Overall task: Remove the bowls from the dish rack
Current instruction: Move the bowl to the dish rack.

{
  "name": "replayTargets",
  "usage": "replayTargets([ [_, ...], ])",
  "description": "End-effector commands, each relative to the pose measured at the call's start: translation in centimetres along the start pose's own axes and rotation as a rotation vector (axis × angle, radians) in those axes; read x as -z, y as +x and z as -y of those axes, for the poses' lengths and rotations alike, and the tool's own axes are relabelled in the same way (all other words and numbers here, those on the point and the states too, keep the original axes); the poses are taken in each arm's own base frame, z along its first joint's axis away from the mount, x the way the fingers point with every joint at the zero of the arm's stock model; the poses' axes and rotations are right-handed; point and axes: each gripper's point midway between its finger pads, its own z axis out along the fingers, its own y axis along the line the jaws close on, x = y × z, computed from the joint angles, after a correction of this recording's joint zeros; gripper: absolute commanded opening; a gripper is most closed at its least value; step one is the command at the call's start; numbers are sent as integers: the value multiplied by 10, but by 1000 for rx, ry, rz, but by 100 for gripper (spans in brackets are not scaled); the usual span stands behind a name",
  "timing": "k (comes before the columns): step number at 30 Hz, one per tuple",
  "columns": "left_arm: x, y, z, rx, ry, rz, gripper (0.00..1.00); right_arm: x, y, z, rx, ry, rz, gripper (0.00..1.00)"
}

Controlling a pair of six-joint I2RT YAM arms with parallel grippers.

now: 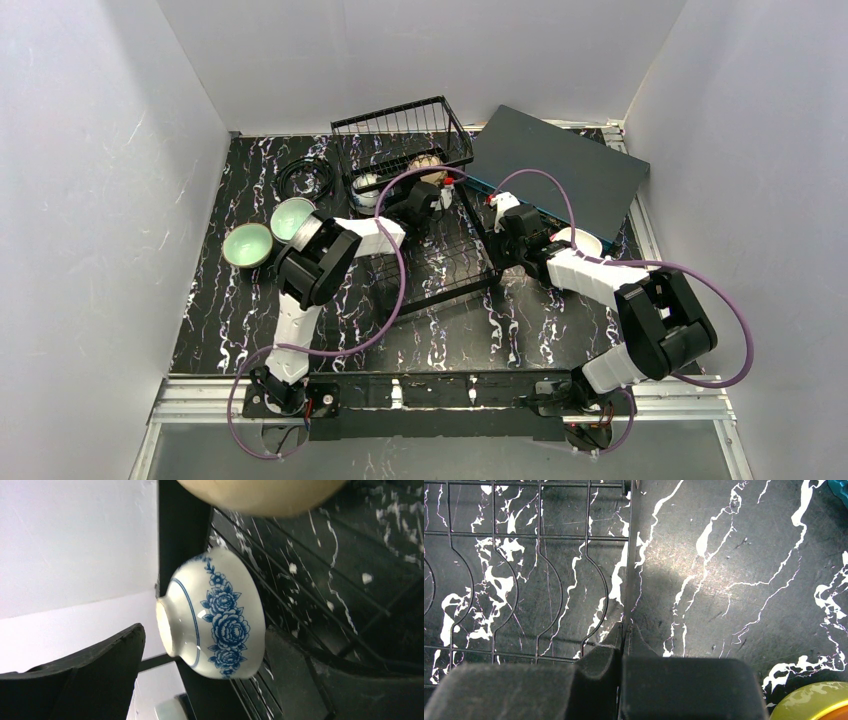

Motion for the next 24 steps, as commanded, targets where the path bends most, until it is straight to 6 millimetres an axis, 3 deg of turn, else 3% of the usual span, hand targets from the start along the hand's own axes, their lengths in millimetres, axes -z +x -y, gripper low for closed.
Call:
replayTargets([
  [1, 12, 37, -17, 93, 41, -149, 87, 9, -2, -25, 3, -133, 11, 1],
  [7, 25, 38, 4, 164, 225, -169, 92, 10, -3, -25, 3, -133, 14, 1],
  [12, 30, 40, 6, 174, 285, -187, 96, 11, -3, -25, 3, -132, 15, 1],
  [24, 19, 53, 0, 134, 155, -213, 94, 9, -2, -24, 3, -132, 14, 1],
])
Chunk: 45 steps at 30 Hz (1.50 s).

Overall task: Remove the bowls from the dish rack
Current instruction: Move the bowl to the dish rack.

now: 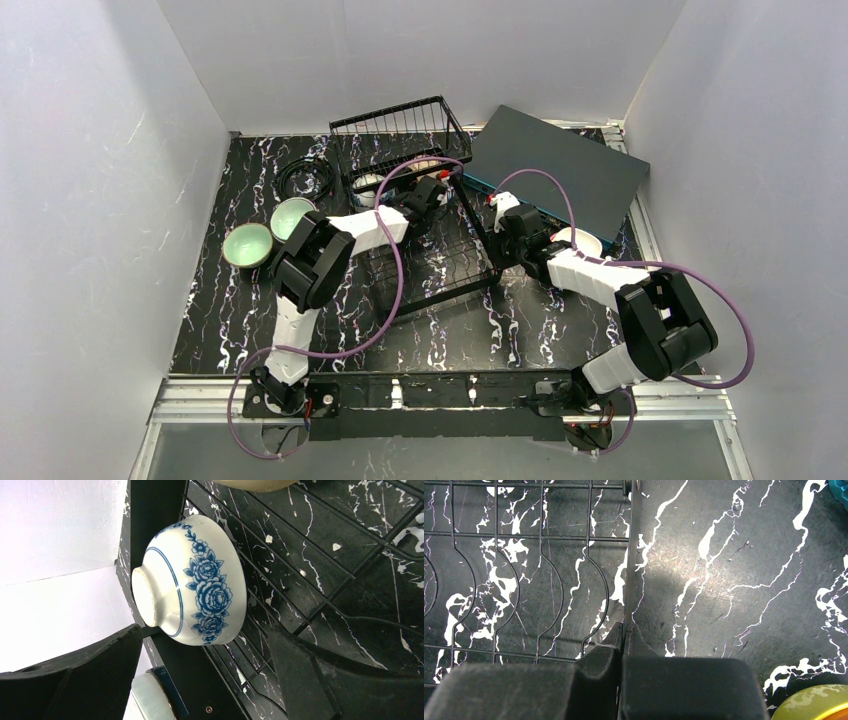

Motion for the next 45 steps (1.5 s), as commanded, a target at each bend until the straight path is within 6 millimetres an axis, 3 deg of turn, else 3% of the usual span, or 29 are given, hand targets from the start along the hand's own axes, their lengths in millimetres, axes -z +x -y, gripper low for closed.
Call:
replayTargets([
  [1, -3, 32, -23, 25, -17, -66, 93, 8, 1, -23, 2, -123, 3, 1],
  [7, 10, 19, -22, 1, -14, 8, 92, 7, 2, -23, 1, -125, 4, 1],
  [13, 14, 11, -41, 8, -86, 26, 86, 7, 1, -23, 1, -128, 7, 1],
  [17, 15, 12, -47, 20, -100, 23, 78, 7, 2, -24, 1, -129, 7, 1],
  [24, 12, 19, -56, 30, -110, 8, 77, 7, 2, -24, 1, -131, 7, 1],
  [45, -29, 35, -13, -10, 22, -21, 75, 7, 3, -26, 5, -146, 1, 1],
])
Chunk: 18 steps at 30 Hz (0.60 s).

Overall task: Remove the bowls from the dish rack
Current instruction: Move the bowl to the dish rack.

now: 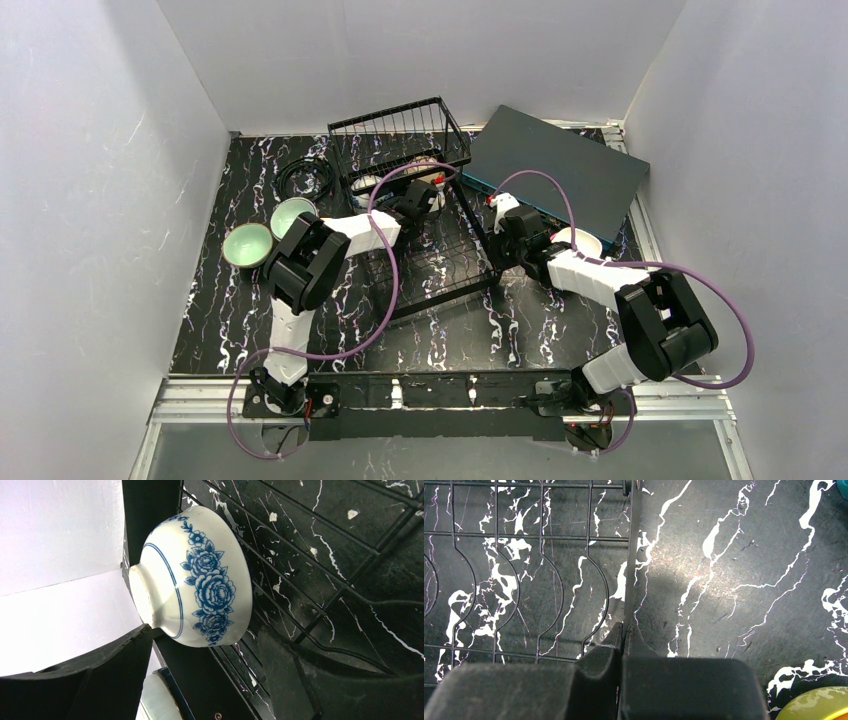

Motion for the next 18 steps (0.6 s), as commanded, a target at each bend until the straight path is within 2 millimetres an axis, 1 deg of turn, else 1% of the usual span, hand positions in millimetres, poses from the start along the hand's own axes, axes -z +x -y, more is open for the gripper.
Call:
replayTargets([
  [1, -26, 22, -7, 51, 31, -41, 75, 7, 0, -25, 5, -135, 2, 1],
  [6, -28, 24, 1, 36, 53, -39, 65, 7, 1, -26, 6, -142, 1, 1],
  [7, -28, 25, 1, 36, 53, -41, 65, 7, 1, -26, 7, -143, 1, 1],
  [9, -26, 27, 0, 32, 52, -43, 59, 6, 1, -26, 6, -144, 1, 1],
  [10, -25, 27, -1, 32, 50, -42, 58, 6, 0, -26, 6, -144, 1, 1],
  [13, -19, 24, -6, 32, 33, -33, 58, 6, 0, -26, 6, -144, 2, 1],
  [18, -13, 19, -23, 30, -9, -18, 66, 6, 1, -26, 6, -144, 2, 1],
])
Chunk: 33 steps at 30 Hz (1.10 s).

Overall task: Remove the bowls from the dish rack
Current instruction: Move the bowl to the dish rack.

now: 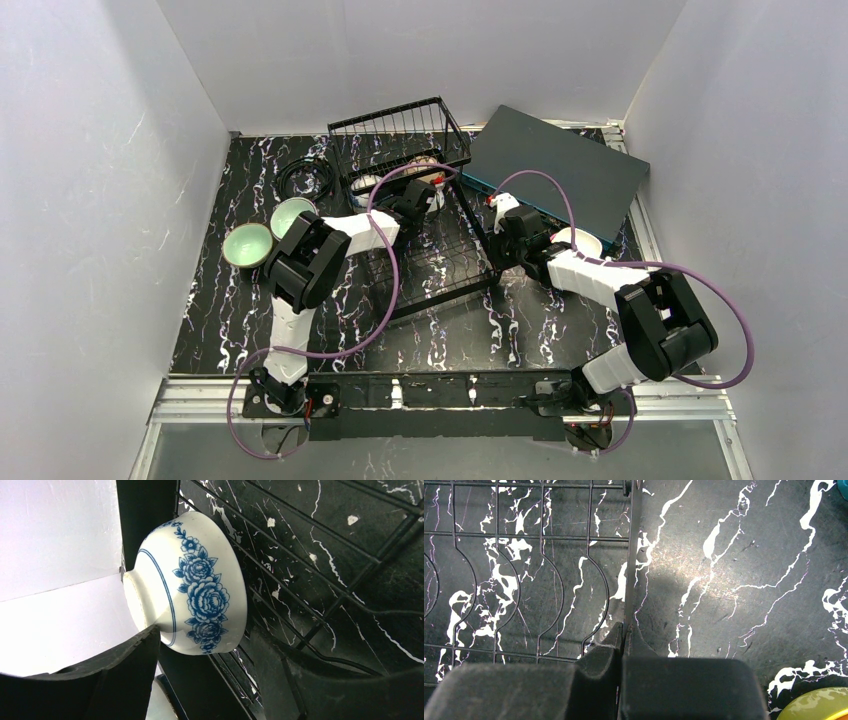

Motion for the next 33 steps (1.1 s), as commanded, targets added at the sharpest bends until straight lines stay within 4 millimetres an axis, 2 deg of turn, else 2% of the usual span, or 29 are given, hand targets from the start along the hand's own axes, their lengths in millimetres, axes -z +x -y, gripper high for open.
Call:
replayTargets([
  [1, -5, 17, -30, 30, -30, -27, 68, 6, 1, -26, 6, -143, -1, 1],
  [3, -4, 14, -36, 24, -49, -18, 73, 5, 2, -26, 6, -145, -4, 1],
  [7, -6, 8, -47, 10, -117, 12, 76, 6, 2, -27, 7, -150, -3, 1],
  [13, -12, 7, -46, -3, -139, 8, 79, 7, 1, -27, 7, -150, 0, 1],
  [23, -5, 5, -47, 22, -163, 35, 77, 7, 1, -28, 8, -153, 1, 1],
  [33, 1, 0, -63, 38, -214, 53, 75, 7, 1, -28, 7, -156, 5, 1],
])
